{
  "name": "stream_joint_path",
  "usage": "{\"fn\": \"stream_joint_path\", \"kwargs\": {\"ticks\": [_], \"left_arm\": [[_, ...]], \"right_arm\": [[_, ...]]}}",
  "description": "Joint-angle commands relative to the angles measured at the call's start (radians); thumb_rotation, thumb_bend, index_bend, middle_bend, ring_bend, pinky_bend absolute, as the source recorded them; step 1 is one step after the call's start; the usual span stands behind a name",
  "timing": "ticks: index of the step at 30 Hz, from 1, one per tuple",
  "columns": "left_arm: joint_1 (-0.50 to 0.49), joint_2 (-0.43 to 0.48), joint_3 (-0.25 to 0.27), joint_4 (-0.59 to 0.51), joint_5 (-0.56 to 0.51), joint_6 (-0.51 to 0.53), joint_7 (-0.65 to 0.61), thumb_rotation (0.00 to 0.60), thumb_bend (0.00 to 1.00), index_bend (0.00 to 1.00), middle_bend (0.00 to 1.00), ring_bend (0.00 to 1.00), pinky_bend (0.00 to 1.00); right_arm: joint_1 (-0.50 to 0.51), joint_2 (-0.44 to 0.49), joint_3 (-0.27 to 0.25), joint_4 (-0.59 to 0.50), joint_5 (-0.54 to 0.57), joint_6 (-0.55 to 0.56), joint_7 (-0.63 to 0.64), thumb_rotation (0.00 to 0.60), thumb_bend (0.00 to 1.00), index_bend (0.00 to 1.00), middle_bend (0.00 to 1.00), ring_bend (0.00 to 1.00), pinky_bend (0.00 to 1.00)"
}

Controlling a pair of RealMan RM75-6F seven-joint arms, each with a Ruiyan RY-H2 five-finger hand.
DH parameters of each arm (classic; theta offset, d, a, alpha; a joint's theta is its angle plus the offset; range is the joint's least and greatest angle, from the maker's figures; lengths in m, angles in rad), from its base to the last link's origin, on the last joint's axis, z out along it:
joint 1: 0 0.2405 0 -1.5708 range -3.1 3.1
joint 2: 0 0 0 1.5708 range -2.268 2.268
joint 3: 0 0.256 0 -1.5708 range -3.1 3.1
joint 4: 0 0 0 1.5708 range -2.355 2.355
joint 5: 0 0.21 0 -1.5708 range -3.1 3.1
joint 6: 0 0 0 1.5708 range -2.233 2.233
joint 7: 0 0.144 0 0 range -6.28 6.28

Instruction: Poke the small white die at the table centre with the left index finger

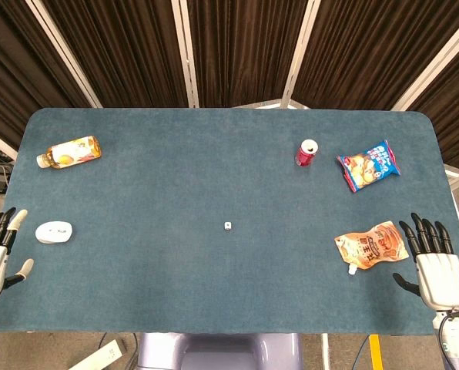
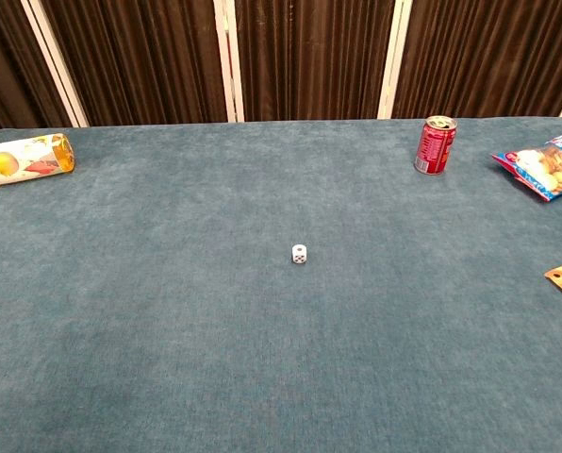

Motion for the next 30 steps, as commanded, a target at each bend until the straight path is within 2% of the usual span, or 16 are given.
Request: {"fn": "stream_joint_path", "kwargs": {"ticks": [1,23,30], "left_arm": [[0.000,-0.001,-0.001,0.000,0.000,0.001,0.001,0.600,0.32,0.00,0.00,0.00,0.00],[-0.010,-0.029,0.002,-0.003,0.029,0.008,0.042,0.600,0.32,0.00,0.00,0.00,0.00],[-0.038,-0.048,-0.019,-0.029,0.044,0.006,0.114,0.600,0.32,0.00,0.00,0.00,0.00]], "right_arm": [[0.000,-0.001,-0.001,0.000,-0.002,0.001,0.002,0.600,0.00,0.07,0.00,0.00,0.00],[-0.001,0.003,-0.002,0.001,0.001,-0.003,0.034,0.600,0.00,0.07,0.00,0.00,0.00],[-0.003,0.013,0.006,-0.002,0.013,-0.003,0.081,0.600,0.01,0.07,0.00,0.00,0.00]]}}
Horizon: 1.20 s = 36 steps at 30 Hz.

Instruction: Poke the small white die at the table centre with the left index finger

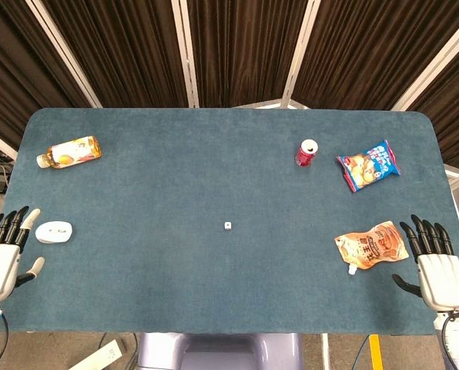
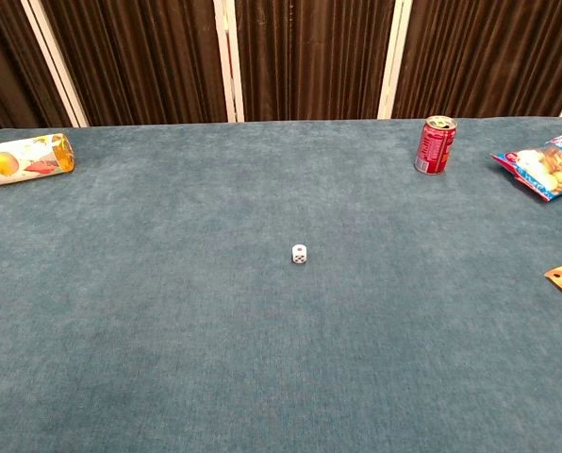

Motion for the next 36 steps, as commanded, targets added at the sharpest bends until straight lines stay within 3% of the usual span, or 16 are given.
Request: {"fn": "stream_joint_path", "kwargs": {"ticks": [1,3,5,7,10,13,18,22,25,36], "left_arm": [[-0.028,-0.016,-0.016,-0.021,0.013,-0.012,0.056,0.600,0.32,0.00,0.00,0.00,0.00],[-0.049,-0.028,-0.021,-0.035,0.021,-0.031,0.096,0.600,0.32,0.00,0.00,0.01,0.07],[-0.076,-0.048,-0.026,-0.046,0.035,-0.056,0.144,0.600,0.32,0.00,0.07,0.08,0.22],[-0.107,-0.080,-0.034,-0.056,0.040,-0.088,0.205,0.600,0.32,0.00,0.29,0.27,0.40],[-0.138,-0.114,-0.038,-0.066,0.043,-0.124,0.258,0.600,0.32,0.00,0.52,0.46,0.53],[-0.189,-0.165,-0.050,-0.090,0.025,-0.197,0.340,0.600,0.32,0.00,0.64,0.56,0.60],[-0.265,-0.220,-0.090,-0.126,-0.057,-0.295,0.500,0.600,0.35,0.00,0.73,0.64,0.64],[-0.323,-0.262,-0.112,-0.142,-0.128,-0.362,0.618,0.600,0.49,0.00,0.78,0.69,0.68],[-0.359,-0.300,-0.123,-0.152,-0.207,-0.401,0.691,0.600,0.54,0.00,0.80,0.71,0.69],[-0.513,-0.515,-0.175,-0.108,-0.508,-0.468,0.893,0.600,0.57,0.00,0.81,0.71,0.69]], "right_arm": [[0.001,0.005,0.006,-0.001,0.007,-0.001,0.020,0.600,0.01,0.07,0.00,0.00,0.00],[0.002,0.007,0.008,-0.002,0.009,-0.002,0.028,0.600,0.01,0.07,0.00,0.00,0.00],[0.002,0.008,0.010,-0.002,0.011,-0.004,0.035,0.600,0.01,0.07,0.00,0.00,0.00],[0.003,0.010,0.011,-0.002,0.013,-0.006,0.046,0.600,0.01,0.07,0.00,0.00,0.00],[0.003,0.012,0.013,-0.001,0.019,-0.009,0.056,0.600,0.01,0.07,0.00,0.00,0.00],[0.002,0.017,0.016,0.000,0.029,-0.013,0.074,0.600,0.01,0.07,0.00,0.00,0.00],[0.002,0.027,0.022,0.003,0.045,-0.022,0.108,0.600,0.01,0.07,0.00,0.00,0.00],[0.003,0.033,0.028,0.011,0.063,-0.033,0.133,0.600,0.01,0.07,0.00,0.00,0.00],[0.005,0.035,0.031,0.018,0.074,-0.043,0.149,0.600,0.01,0.07,0.00,0.00,0.00],[0.010,0.045,0.041,0.038,0.118,-0.086,0.211,0.600,0.01,0.07,0.00,0.00,0.00]]}}
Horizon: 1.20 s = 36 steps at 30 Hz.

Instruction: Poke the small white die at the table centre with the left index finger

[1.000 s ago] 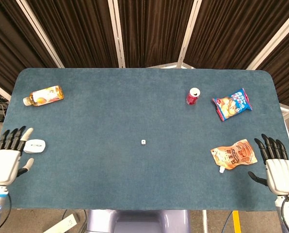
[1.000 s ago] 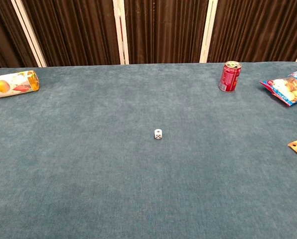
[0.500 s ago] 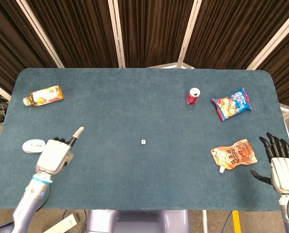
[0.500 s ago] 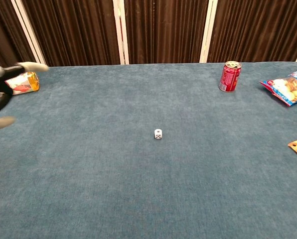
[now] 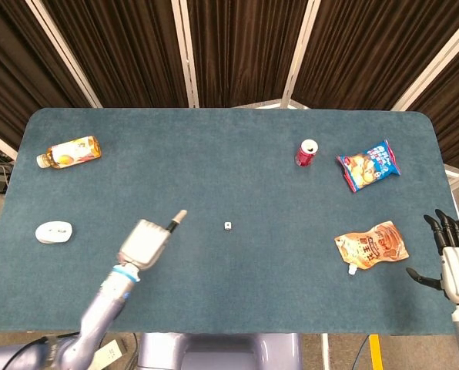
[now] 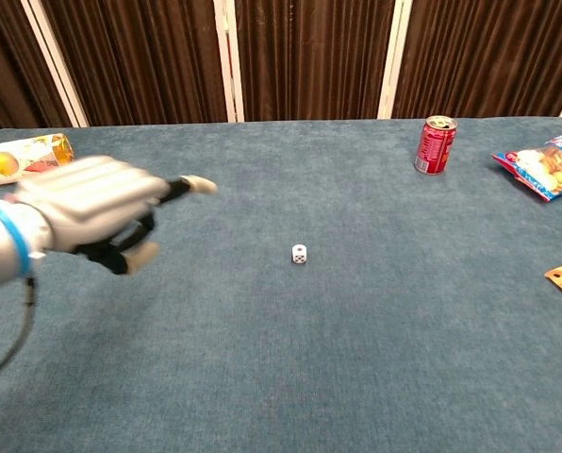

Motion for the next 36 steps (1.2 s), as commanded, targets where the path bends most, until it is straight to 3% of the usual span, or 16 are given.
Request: {"fn": "stream_joint_path", "kwargs": {"ticks": [1,8,15,36], "left_arm": [[-0.075,-0.092,-0.031,0.040,-0.112,-0.021,0.070,0.600,0.57,0.00,0.81,0.71,0.69],[-0.180,-0.209,-0.067,0.127,-0.258,-0.017,0.137,0.600,0.57,0.00,0.81,0.71,0.69],[-0.249,-0.269,-0.071,0.188,-0.359,-0.001,0.158,0.600,0.57,0.00,0.81,0.71,0.69],[-0.348,-0.330,-0.012,0.270,-0.439,0.026,0.078,0.600,0.58,0.00,0.81,0.71,0.69]], "right_arm": [[0.002,0.003,0.001,0.005,0.012,-0.015,0.015,0.600,0.01,0.07,0.00,0.00,0.00],[0.001,0.013,0.005,0.007,0.020,-0.024,0.054,0.600,0.01,0.07,0.00,0.00,0.00],[-0.001,0.021,0.007,0.006,0.024,-0.029,0.083,0.600,0.01,0.07,0.00,0.00,0.00],[-0.005,0.026,0.012,0.006,0.025,-0.023,0.105,0.600,0.01,0.07,0.00,0.00,0.00]]}}
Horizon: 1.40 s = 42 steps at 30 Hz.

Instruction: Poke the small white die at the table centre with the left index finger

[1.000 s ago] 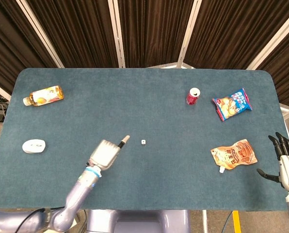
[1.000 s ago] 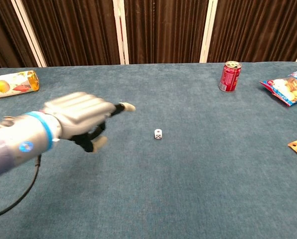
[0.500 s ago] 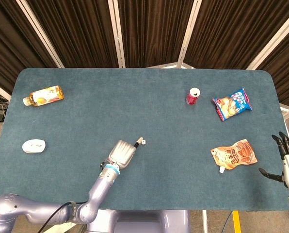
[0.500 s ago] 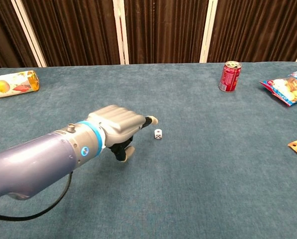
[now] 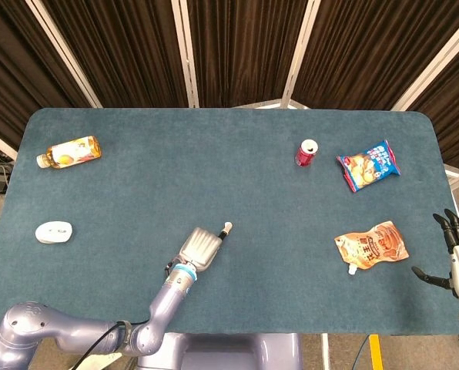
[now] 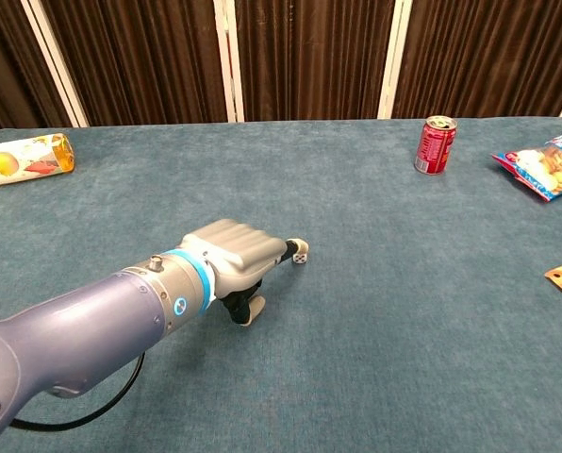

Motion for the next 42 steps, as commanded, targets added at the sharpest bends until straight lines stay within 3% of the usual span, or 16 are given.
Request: {"fn": "stream_joint_path", "kwargs": {"ticks": [1,18,24,27,31,35,37,40,42], "left_arm": [[-0.006,0.000,0.005,-0.002,0.000,0.007,-0.011,0.600,0.58,0.00,0.81,0.71,0.69],[0.002,0.018,0.080,-0.071,-0.024,0.037,-0.044,0.600,0.58,0.00,0.81,0.71,0.69],[0.016,0.050,0.106,-0.131,0.041,0.071,-0.089,0.600,0.58,0.00,0.81,0.71,0.69],[0.031,0.076,0.114,-0.171,0.136,0.106,-0.136,0.600,0.58,0.00,0.78,0.68,0.67],[0.063,0.120,0.133,-0.229,0.277,0.184,-0.192,0.600,0.58,0.00,0.60,0.53,0.51],[0.121,0.196,0.185,-0.295,0.421,0.297,-0.225,0.600,0.56,0.00,0.15,0.16,0.24],[0.177,0.267,0.240,-0.342,0.503,0.380,-0.246,0.600,0.50,0.00,0.01,0.03,0.12],[0.251,0.362,0.304,-0.378,0.571,0.466,-0.288,0.600,0.42,0.00,0.00,0.00,0.01],[0.293,0.418,0.333,-0.387,0.602,0.506,-0.332,0.600,0.40,0.00,0.00,0.00,0.00]], "right_arm": [[-0.001,0.002,0.001,-0.001,0.000,0.001,0.003,0.600,0.01,0.07,0.00,0.00,0.00],[-0.007,0.005,0.005,-0.010,-0.006,0.021,0.008,0.600,0.01,0.07,0.00,0.00,0.00],[-0.012,0.005,-0.001,-0.015,-0.025,0.038,0.004,0.600,0.01,0.07,0.00,0.00,0.00],[-0.014,0.005,-0.001,-0.015,-0.027,0.042,0.003,0.600,0.01,0.07,0.00,0.00,0.00],[-0.014,0.006,0.000,-0.011,-0.024,0.039,0.003,0.600,0.01,0.07,0.00,0.00,0.00],[-0.013,0.007,-0.002,-0.008,-0.020,0.032,-0.007,0.600,0.01,0.07,0.00,0.00,0.00],[-0.012,0.007,-0.006,-0.011,-0.025,0.032,-0.024,0.600,0.01,0.07,0.00,0.00,0.00],[-0.011,0.003,-0.016,-0.010,-0.032,0.029,-0.058,0.600,0.01,0.07,0.00,0.00,0.00],[-0.009,0.000,-0.024,-0.010,-0.039,0.021,-0.082,0.600,0.01,0.07,0.00,0.00,0.00]]}}
